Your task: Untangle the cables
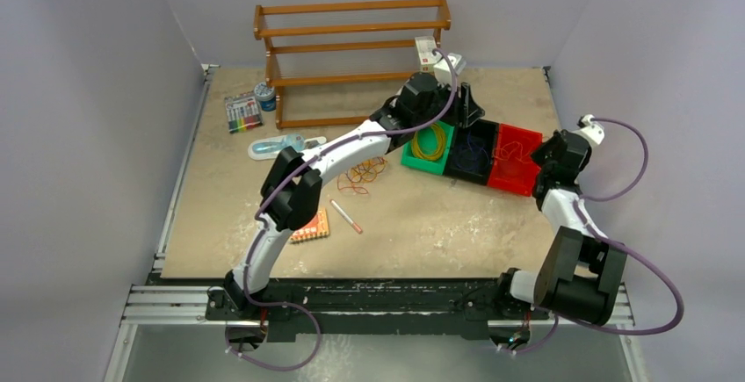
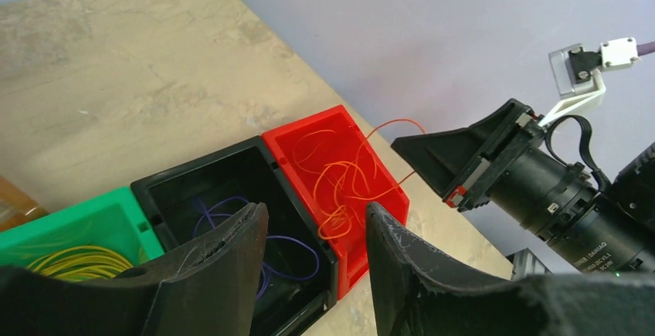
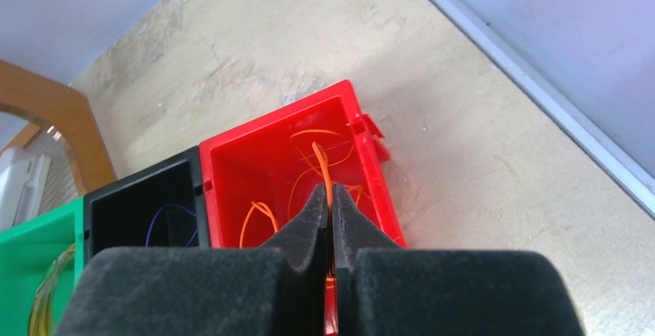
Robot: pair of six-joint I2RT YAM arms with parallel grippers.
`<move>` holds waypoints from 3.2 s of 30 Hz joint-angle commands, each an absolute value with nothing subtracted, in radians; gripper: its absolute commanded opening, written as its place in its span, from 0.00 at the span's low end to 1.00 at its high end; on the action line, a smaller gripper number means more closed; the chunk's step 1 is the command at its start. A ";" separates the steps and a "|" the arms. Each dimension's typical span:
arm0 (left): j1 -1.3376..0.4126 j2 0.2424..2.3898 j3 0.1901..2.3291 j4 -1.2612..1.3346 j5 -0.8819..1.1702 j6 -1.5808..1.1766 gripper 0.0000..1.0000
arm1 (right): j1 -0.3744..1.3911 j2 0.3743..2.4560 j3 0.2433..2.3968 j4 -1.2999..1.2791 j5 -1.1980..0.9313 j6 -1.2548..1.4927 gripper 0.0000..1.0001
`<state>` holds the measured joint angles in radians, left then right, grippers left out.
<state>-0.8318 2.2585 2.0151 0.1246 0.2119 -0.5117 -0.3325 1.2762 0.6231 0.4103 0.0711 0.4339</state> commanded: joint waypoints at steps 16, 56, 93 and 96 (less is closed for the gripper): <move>-0.800 2.032 1.895 0.082 0.073 -0.444 0.48 | -0.385 1.286 0.637 0.520 -0.049 0.461 0.00; -0.642 1.486 1.188 -0.238 -0.362 -0.482 0.53 | -0.115 1.134 0.846 0.255 0.107 0.238 0.49; -0.572 1.352 1.043 -0.263 -0.395 -0.509 0.48 | 0.462 1.978 1.458 0.053 -0.362 0.022 0.37; -0.574 1.355 1.043 -0.256 -0.384 -0.509 0.48 | 0.463 1.998 1.466 0.048 -0.383 0.018 0.37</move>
<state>-0.5781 1.3849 1.0412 -0.2966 -0.3794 -0.5301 0.4564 1.9995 1.4120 0.0597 -0.3542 0.0395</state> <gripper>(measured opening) 0.486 0.372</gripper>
